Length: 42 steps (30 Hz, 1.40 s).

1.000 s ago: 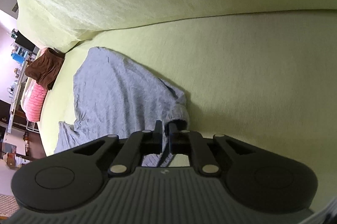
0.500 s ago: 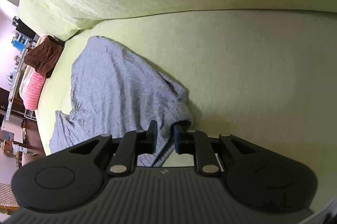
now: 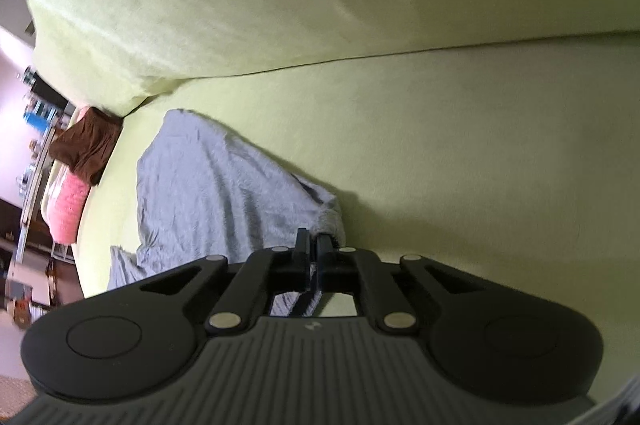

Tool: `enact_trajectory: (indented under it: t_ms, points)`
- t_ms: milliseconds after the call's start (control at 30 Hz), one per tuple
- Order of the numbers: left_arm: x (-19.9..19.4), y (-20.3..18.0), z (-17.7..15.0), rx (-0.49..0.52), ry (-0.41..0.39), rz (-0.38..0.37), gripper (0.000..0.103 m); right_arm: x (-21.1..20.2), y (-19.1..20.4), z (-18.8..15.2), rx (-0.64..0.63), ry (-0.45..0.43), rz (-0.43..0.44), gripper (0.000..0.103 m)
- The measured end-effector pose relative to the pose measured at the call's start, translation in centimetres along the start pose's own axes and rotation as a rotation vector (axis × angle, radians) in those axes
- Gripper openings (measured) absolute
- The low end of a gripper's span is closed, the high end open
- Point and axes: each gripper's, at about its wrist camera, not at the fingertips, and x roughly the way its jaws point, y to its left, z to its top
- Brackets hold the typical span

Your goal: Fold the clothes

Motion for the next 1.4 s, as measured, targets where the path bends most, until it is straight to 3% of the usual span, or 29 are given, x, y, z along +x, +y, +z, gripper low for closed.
enact_trajectory:
  t_ms: [133,267,367,533,567,600,667,800,900,1033,1100,1233,1333,1367,1400]
  points:
    - [-0.1,-0.2,-0.3,0.024,-0.009,0.009,0.000,-0.5,-0.3,-0.1,-0.019,0.005,0.017,0.002]
    - [0.3,-0.3,-0.6,0.055,0.006,0.010,0.000,-0.2,-0.7,-0.3,-0.041,0.024,-0.031,0.002]
    - [0.6,-0.3,-0.9,0.071,0.025,0.020,0.000,-0.5,-0.6,-0.3,-0.049,0.012,0.002,0.002]
    - [1.7,-0.8,-0.5,0.109,0.035,0.028,0.002,0.5,-0.6,-0.6,-0.060,0.038,-0.048,0.003]
    - [1.6,-0.8,-0.4,0.105,0.027,0.023,0.003,0.5,-0.6,-0.4,-0.047,0.040,-0.044,0.010]
    - [1.2,-0.6,-0.4,0.086,0.017,0.004,0.012,0.3,-0.6,-0.3,-0.046,0.041,-0.044,0.015]
    - [0.1,-0.3,-0.7,0.053,-0.004,-0.038,0.014,-0.1,-0.4,-0.2,-0.042,0.042,-0.044,0.029]
    - [-1.7,0.4,-2.3,0.021,-0.039,-0.061,0.015,-1.2,-0.3,-0.2,-0.058,0.048,-0.051,0.030]
    - [-2.1,1.9,-3.7,-0.017,-0.046,-0.040,0.015,-2.2,0.2,-0.7,-0.074,0.073,-0.012,0.032]
    - [-0.9,3.6,-4.6,-0.056,-0.015,-0.017,0.015,-2.5,1.4,-3.6,-0.100,0.186,0.106,0.032]
    - [-0.3,3.8,-4.5,-0.061,0.002,-0.014,0.015,-2.4,2.1,-5.2,-0.109,0.233,0.158,0.031]
    - [1.6,2.9,-5.0,-0.018,0.096,-0.066,0.011,-1.2,3.5,-7.7,-0.099,0.307,0.282,0.009]
    - [1.6,2.0,-5.7,0.050,0.076,-0.045,0.012,1.0,4.3,-9.5,-0.157,0.416,0.254,0.009]
    - [1.5,2.4,-5.8,0.045,0.075,-0.055,0.013,1.5,4.3,-10.0,-0.178,0.437,0.212,0.000]
    - [1.5,2.7,-5.8,0.039,0.074,-0.064,0.014,1.7,4.1,-10.2,-0.197,0.445,0.189,0.000]
